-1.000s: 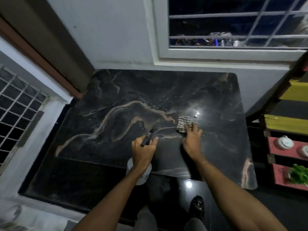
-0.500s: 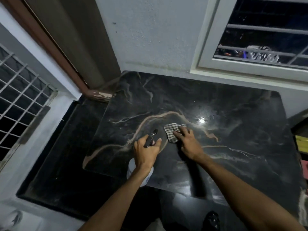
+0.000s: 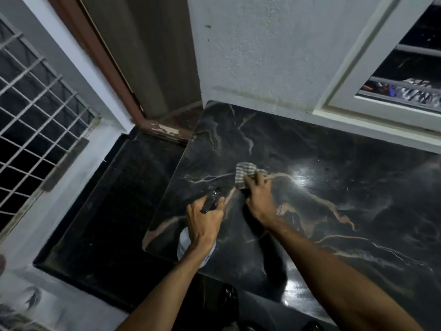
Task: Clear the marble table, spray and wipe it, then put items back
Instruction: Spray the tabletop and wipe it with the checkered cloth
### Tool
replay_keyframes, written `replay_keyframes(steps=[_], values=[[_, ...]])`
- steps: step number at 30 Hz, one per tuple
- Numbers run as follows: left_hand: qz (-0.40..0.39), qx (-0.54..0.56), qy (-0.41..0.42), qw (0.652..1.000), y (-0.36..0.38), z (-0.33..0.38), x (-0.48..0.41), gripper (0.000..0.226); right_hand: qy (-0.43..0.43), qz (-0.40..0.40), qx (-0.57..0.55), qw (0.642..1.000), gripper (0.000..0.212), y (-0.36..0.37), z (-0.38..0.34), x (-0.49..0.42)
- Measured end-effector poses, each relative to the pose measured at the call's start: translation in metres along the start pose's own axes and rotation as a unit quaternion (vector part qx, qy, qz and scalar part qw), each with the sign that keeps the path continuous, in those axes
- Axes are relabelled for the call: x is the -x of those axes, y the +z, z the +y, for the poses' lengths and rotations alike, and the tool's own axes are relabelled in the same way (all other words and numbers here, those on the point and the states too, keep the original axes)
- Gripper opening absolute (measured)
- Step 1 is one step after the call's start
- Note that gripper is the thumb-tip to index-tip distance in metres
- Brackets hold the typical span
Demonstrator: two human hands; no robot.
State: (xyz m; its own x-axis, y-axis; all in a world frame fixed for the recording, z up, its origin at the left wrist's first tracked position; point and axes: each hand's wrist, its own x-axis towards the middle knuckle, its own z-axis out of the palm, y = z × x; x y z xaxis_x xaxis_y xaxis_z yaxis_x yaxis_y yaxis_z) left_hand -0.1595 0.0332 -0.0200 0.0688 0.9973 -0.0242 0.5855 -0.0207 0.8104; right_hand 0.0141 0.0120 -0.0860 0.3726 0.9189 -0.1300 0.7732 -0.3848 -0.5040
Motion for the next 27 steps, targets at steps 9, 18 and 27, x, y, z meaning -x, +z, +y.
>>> replay_keyframes(steps=[9, 18, 27], values=[[0.055, 0.025, 0.002, 0.998, -0.032, -0.016, -0.030, 0.025, -0.192, -0.080, 0.048, 0.977, 0.061, 0.048, -0.075, -0.030], [-0.027, 0.041, -0.010, 0.999, -0.004, 0.001, -0.020, 0.034, -0.015, 0.009, 0.064, 0.998, 0.074, -0.014, 0.024, -0.010], [-0.159, 0.058, 0.021, 0.985, 0.109, 0.087, 0.038, 0.038, 0.242, 0.128, 0.045, 0.961, 0.062, -0.106, 0.206, 0.079]])
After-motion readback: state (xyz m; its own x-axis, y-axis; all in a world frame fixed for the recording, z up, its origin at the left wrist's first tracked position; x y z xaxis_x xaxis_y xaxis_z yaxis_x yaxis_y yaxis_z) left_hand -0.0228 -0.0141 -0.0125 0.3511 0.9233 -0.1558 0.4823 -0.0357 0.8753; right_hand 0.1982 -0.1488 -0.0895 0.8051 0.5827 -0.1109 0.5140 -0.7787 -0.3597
